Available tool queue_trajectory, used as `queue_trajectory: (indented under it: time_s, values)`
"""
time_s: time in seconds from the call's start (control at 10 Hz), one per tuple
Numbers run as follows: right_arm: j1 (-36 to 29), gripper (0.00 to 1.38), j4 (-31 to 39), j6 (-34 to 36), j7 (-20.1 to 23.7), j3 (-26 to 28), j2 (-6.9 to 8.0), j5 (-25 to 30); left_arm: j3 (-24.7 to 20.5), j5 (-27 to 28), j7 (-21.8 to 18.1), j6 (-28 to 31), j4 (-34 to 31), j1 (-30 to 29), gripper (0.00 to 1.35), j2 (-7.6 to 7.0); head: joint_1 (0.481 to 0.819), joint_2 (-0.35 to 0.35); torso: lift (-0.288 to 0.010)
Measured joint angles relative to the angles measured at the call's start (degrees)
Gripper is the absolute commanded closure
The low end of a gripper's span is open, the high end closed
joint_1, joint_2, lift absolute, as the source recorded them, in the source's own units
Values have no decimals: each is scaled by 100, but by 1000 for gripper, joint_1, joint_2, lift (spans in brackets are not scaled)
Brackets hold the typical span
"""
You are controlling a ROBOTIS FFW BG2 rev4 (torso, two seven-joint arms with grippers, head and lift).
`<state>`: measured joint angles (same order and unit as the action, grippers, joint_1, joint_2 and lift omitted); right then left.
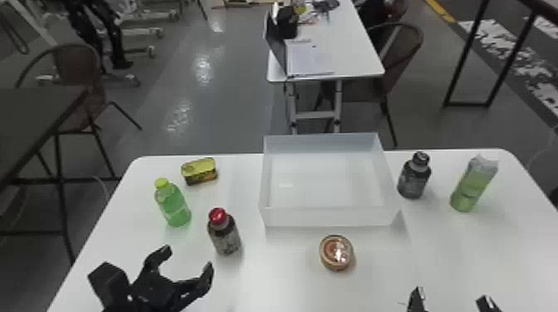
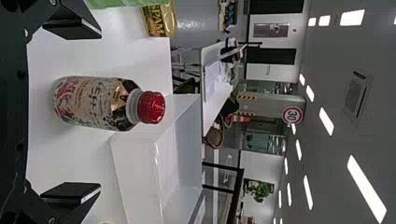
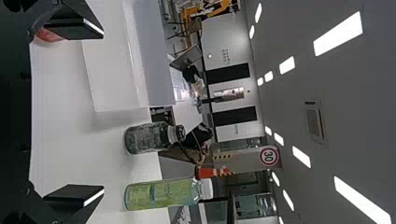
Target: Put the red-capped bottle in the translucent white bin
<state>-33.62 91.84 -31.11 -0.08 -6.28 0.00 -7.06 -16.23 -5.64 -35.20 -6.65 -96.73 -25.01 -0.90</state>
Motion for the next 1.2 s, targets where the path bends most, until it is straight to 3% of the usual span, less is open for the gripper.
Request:
queue_trajectory:
  time_s: [0.4,0.7,0.9,1.0,1.1,1.2]
  values:
    - [116,125,-73,0,0,-63,0,-41,74,339,-547,216,1050,982,142,-238,695,107,-37]
    - [175,125,-115,0,4,-98,0,-83,367,530,-593,271,1851,1660,147,-503,695,93,-37]
    - [194,125,-138,0,27,-101,0,-111,439,687,-819,296,2371,2098,186,-548,695,81,-37]
    - [202,125,-146,0,40,-101,0,-127,454,740,-973,296,2681,2318,423,-581,695,76,-37]
    - [206,125,-154,0,44,-102,0,-144,476,753,-1001,317,2839,2429,818,-623,695,76,-37]
    - [202,127,-163,0,44,-102,0,-163,478,763,-994,295,2879,2444,828,-636,695,77,-37]
